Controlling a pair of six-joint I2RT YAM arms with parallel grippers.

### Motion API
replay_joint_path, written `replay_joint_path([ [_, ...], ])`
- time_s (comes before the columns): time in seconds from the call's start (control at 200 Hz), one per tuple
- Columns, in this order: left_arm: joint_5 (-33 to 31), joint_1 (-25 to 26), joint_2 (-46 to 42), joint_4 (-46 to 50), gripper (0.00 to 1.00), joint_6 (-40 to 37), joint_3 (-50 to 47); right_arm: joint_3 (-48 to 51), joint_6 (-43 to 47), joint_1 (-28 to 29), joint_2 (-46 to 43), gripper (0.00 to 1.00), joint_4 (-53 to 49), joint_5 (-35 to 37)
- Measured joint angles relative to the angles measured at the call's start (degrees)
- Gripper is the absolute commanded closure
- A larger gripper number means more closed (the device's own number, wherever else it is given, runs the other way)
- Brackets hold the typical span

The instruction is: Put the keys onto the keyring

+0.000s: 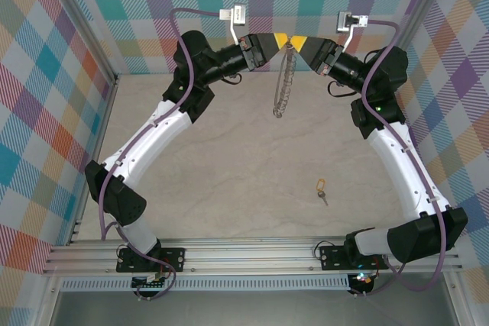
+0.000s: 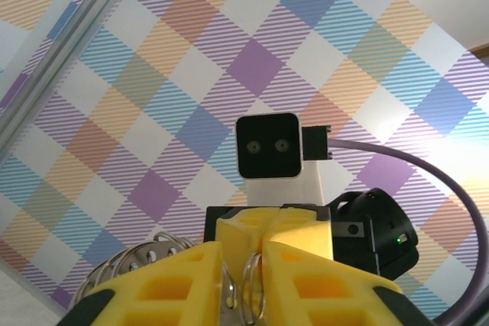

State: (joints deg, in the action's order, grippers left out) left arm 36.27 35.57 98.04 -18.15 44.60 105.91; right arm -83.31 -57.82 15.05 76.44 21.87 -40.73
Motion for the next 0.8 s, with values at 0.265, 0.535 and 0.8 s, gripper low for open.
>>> replay_joint_path([
  [0.265, 0.3, 0.0, 0.0, -0.6, 0.82, 0.0, 0.0, 0.0, 0.0, 0.0, 0.0, 1.00, 0.0, 0.0],
  [0.535, 0.7, 0.2, 0.0, -1.6, 0.78, 0.2, -1.9, 0.0, 0.0, 0.0, 0.0, 1.00, 0.0, 0.2],
  [0.8, 0.5, 0.3, -0.1, -2.0, 0.91, 0.6, -3.0, 0.1, 0.0, 0.0, 0.7, 1.00, -0.1, 0.3],
])
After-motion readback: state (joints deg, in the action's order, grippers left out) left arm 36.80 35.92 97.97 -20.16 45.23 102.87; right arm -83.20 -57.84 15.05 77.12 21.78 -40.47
